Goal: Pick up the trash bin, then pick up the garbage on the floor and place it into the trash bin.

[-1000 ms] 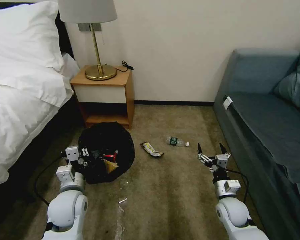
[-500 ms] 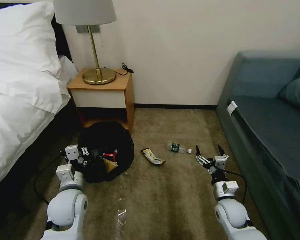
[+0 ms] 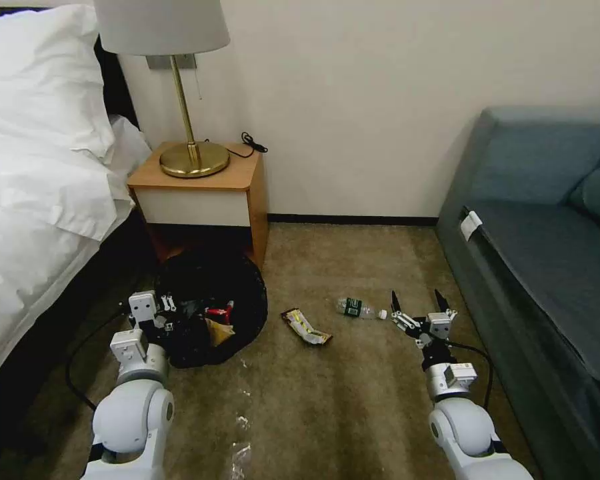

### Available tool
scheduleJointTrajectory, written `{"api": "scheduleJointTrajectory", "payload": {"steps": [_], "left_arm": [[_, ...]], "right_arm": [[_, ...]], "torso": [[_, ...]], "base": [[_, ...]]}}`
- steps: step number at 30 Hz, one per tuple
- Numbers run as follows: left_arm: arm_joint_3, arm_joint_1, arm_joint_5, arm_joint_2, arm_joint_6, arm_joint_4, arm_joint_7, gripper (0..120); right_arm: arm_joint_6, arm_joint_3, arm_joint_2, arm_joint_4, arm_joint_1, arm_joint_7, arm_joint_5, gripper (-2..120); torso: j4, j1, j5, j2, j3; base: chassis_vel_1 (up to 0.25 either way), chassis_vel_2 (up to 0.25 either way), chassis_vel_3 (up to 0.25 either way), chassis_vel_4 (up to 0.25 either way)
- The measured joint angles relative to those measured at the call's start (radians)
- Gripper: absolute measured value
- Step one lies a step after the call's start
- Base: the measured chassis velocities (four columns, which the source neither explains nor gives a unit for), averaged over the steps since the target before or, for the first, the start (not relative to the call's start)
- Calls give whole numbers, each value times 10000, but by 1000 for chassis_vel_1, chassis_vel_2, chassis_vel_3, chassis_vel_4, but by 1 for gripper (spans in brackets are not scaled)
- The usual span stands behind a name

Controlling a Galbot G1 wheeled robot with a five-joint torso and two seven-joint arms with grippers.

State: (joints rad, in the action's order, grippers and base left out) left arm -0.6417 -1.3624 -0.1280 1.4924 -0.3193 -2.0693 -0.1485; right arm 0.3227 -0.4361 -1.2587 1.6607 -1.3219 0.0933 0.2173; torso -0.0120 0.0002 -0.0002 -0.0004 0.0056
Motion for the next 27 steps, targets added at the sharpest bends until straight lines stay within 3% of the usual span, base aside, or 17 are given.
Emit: {"api": "scheduleJointTrajectory", "payload": {"steps": [18, 24, 27], "left_arm": [[21, -3, 7, 21, 2, -16, -4, 5], [14, -41, 7, 12, 2, -20, -3, 5], [30, -100, 31, 46, 2, -95, -26, 5]], "right_arm": [[929, 26, -10, -406, 220, -127, -739, 100], [693, 271, 699, -582, 628, -89, -1098, 100], [462, 805, 1896, -1010, 1359, -155, -1153, 100]], "torso": [[0, 0, 1, 0, 1], [-1, 0, 2, 0, 0], [-2, 0, 1, 0, 0]], "base": [[-92, 101, 92, -90], [0, 0, 0, 0], [0, 0, 0, 0]]}}
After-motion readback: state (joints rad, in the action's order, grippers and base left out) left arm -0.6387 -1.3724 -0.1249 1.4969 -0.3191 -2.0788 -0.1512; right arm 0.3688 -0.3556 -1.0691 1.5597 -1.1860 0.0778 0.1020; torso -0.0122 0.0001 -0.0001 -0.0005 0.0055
